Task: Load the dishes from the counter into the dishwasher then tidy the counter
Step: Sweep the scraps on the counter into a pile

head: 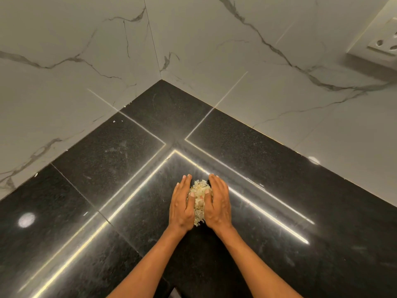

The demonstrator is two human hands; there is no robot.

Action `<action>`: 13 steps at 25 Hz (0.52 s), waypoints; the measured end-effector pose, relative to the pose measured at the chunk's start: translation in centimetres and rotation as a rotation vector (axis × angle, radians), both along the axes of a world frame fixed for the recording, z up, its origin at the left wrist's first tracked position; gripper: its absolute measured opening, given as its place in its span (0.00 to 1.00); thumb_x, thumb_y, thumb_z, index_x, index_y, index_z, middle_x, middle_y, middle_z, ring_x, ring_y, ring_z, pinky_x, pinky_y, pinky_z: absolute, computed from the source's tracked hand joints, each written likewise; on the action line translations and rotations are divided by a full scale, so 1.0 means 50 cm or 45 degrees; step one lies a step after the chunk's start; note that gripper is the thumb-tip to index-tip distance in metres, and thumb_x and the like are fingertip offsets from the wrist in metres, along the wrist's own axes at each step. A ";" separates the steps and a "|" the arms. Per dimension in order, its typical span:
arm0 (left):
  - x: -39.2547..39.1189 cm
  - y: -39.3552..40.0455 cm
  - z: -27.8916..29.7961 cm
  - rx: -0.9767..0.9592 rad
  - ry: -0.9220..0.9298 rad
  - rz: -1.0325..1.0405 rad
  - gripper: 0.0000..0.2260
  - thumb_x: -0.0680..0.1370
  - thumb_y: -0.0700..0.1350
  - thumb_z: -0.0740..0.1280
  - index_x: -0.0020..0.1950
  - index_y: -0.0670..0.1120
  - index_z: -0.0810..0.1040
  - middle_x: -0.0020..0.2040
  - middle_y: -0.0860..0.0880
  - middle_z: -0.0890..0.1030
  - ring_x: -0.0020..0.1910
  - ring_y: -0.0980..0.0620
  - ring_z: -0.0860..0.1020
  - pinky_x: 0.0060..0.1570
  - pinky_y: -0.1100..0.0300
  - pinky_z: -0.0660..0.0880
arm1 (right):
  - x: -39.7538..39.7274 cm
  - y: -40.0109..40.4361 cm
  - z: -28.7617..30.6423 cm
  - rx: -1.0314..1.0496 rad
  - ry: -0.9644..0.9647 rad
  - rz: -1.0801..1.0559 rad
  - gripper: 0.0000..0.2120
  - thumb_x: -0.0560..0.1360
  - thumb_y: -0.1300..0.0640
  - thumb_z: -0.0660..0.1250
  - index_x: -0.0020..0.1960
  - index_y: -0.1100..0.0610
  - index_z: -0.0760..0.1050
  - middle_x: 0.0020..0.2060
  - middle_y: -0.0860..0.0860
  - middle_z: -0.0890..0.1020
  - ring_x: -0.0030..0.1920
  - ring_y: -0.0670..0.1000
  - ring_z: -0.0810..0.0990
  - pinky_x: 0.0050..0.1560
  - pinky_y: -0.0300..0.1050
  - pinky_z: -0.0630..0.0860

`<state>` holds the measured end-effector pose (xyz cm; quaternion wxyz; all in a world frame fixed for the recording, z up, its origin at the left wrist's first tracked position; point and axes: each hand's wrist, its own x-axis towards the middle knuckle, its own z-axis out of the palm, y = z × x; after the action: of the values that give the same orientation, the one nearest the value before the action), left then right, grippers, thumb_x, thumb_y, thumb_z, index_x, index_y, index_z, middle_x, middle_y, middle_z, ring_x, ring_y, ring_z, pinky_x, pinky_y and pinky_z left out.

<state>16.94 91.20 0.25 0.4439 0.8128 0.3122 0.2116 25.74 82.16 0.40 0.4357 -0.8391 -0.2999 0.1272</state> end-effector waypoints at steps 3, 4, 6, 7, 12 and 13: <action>-0.002 0.007 0.000 -0.085 -0.039 -0.041 0.27 0.81 0.53 0.51 0.77 0.42 0.64 0.76 0.47 0.66 0.77 0.57 0.62 0.78 0.51 0.54 | -0.019 0.024 0.001 0.069 0.027 0.111 0.29 0.81 0.46 0.48 0.76 0.59 0.67 0.74 0.52 0.69 0.76 0.50 0.63 0.78 0.48 0.58; 0.000 0.010 0.006 -0.124 -0.072 -0.059 0.27 0.81 0.53 0.52 0.77 0.42 0.65 0.76 0.47 0.68 0.76 0.57 0.64 0.77 0.49 0.56 | -0.018 0.025 0.001 0.104 0.029 0.138 0.28 0.81 0.47 0.49 0.75 0.59 0.68 0.74 0.51 0.70 0.76 0.49 0.64 0.77 0.46 0.59; 0.005 0.019 0.015 -0.164 -0.127 -0.067 0.26 0.81 0.51 0.53 0.76 0.42 0.66 0.75 0.48 0.69 0.75 0.56 0.66 0.76 0.46 0.60 | -0.002 0.017 0.001 0.152 0.021 0.132 0.26 0.81 0.50 0.52 0.74 0.59 0.70 0.72 0.51 0.72 0.74 0.47 0.66 0.76 0.43 0.60; 0.006 0.026 0.015 -0.154 -0.133 -0.062 0.25 0.81 0.51 0.54 0.76 0.42 0.67 0.75 0.48 0.70 0.74 0.56 0.66 0.76 0.46 0.61 | 0.010 0.011 0.001 0.153 0.011 0.093 0.25 0.80 0.50 0.52 0.74 0.58 0.70 0.72 0.51 0.72 0.74 0.47 0.66 0.76 0.43 0.61; 0.004 0.034 0.005 -0.014 -0.036 -0.178 0.26 0.81 0.52 0.51 0.76 0.42 0.66 0.75 0.48 0.68 0.77 0.56 0.62 0.77 0.49 0.55 | 0.038 0.005 -0.011 -0.013 -0.062 0.093 0.27 0.81 0.49 0.50 0.75 0.57 0.69 0.74 0.51 0.70 0.76 0.47 0.64 0.77 0.52 0.60; 0.004 0.029 0.004 0.001 -0.032 -0.195 0.26 0.81 0.52 0.50 0.76 0.42 0.66 0.75 0.48 0.68 0.77 0.56 0.62 0.77 0.49 0.54 | 0.032 0.008 -0.013 -0.021 -0.071 0.147 0.26 0.81 0.49 0.50 0.75 0.56 0.69 0.75 0.50 0.69 0.76 0.46 0.63 0.78 0.51 0.58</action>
<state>17.15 92.67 0.44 0.4622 0.8319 0.2433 0.1873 27.35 82.54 -0.26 0.4122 -0.8271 -0.3589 0.1311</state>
